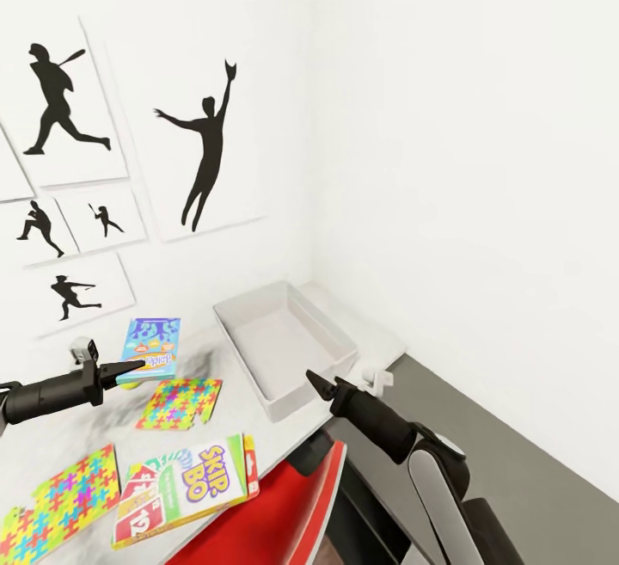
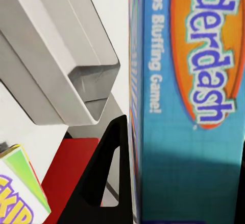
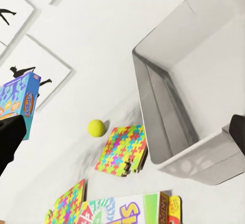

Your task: Put all the toys in the child's room - the three board games (two on the bed and one on the table), the two jigsaw puzzles on the table, and the tennis ball on the table - inside the toy box on the table in the child's room.

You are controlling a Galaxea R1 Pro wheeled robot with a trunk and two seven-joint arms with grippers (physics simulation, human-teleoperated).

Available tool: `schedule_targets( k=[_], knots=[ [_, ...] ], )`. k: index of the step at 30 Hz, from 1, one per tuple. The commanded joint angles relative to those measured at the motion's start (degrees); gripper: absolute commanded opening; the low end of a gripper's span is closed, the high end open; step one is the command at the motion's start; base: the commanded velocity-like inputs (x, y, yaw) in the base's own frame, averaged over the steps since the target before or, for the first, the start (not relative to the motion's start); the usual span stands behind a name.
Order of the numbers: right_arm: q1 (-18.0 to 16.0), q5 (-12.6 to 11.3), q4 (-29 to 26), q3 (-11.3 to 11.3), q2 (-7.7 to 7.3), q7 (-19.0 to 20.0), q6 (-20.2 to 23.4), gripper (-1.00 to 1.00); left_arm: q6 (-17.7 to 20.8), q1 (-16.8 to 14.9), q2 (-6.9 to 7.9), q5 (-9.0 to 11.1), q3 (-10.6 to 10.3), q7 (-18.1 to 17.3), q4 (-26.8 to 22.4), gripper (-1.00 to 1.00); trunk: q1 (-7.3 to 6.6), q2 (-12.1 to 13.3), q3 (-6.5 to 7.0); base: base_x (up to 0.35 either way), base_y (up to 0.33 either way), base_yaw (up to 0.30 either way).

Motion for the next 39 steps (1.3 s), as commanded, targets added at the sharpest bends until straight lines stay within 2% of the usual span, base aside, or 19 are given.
schedule_targets(
  k=[1, 21, 39],
  knots=[
    [-0.04, -0.20, -0.04, -0.04, 0.05, 0.02, 0.31, 1.00, 0.56, -0.04, 0.01, -0.06, -0.03, -0.27, 0.00, -1.00, 0.02, -0.08, -0.10, 0.075, -0.058, 0.000],
    [-0.04, -0.18, -0.03, -0.05, 0.00, 0.06, 0.29, 1.00, 0.56, -0.04, 0.01, -0.06, -0.17, -0.27, -0.02, -1.00, 0.02, -0.08, -0.38, 0.078, -0.025, 0.103],
    [-0.04, -0.14, 0.03, -0.33, -0.02, -0.06, 0.22, 1.00, 0.56, -0.04, 0.01, -0.06, -0.24, -0.27, -0.04, -1.00, 0.02, -0.08, -0.41, 0.042, 0.000, 0.006]
  ],
)
